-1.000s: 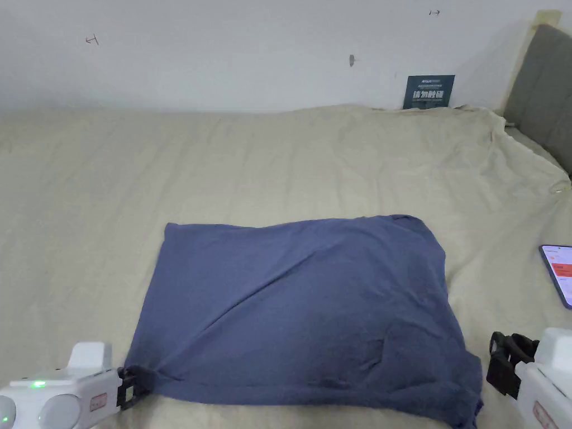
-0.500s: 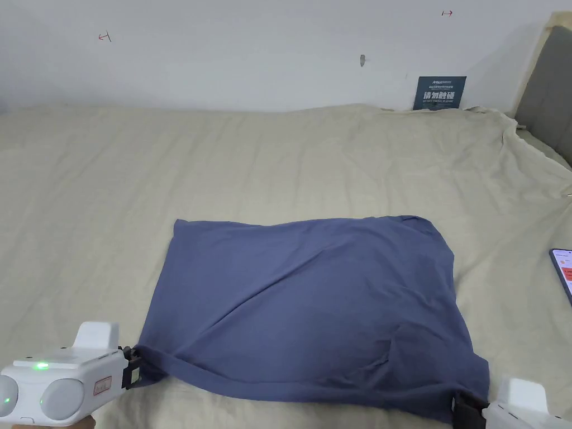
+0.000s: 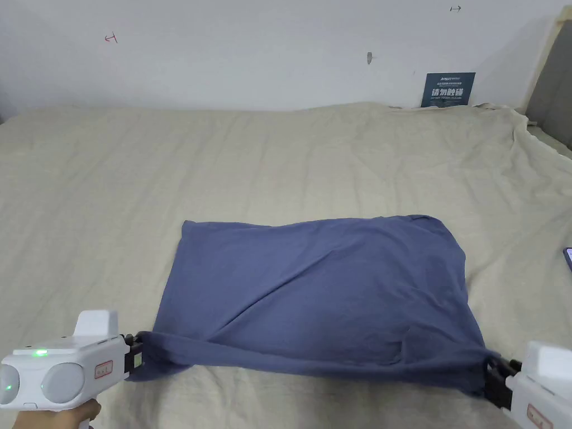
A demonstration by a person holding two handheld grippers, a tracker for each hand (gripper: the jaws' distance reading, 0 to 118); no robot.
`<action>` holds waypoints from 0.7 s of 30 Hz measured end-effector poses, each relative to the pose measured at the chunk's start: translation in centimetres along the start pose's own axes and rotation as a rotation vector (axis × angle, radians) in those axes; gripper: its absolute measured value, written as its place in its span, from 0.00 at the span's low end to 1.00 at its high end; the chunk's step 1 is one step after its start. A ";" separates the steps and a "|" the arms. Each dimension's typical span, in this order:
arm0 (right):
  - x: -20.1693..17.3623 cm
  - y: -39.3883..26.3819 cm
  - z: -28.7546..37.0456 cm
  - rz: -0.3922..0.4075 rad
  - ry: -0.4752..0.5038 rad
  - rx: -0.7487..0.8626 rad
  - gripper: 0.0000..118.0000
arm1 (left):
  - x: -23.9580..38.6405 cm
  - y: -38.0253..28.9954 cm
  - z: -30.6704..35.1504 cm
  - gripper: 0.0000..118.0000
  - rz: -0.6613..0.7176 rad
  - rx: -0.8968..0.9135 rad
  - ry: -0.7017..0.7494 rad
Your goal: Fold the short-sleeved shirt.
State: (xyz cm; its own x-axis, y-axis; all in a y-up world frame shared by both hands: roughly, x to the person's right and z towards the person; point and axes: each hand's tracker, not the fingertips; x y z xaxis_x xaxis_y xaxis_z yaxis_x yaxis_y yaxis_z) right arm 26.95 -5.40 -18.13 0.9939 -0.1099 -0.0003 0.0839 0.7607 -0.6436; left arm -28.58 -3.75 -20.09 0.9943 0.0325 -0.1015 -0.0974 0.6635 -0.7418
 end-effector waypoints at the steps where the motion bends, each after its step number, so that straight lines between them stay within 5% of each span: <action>1: -0.2 0.9 -0.1 0.004 0.004 0.012 0.02 | -0.1 0.5 -0.1 0.00 0.002 0.004 -0.002; 16: -0.5 11.5 -13.0 0.108 -0.011 -0.065 0.02 | 1.3 9.6 -10.9 0.00 -0.143 -0.022 0.025; 21: 0.0 10.7 -18.6 0.076 -0.048 -0.166 0.02 | 2.0 9.5 -16.2 0.00 -0.192 -0.094 0.045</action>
State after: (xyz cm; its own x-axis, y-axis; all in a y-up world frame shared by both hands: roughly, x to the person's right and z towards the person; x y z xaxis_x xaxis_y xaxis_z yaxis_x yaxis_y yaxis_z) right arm 26.51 -9.12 -39.27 0.9996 -0.0219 -0.0198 -0.0008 0.6491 -0.7607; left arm -28.25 -9.49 -38.07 0.9922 -0.1227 0.0198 0.0881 0.5819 -0.8085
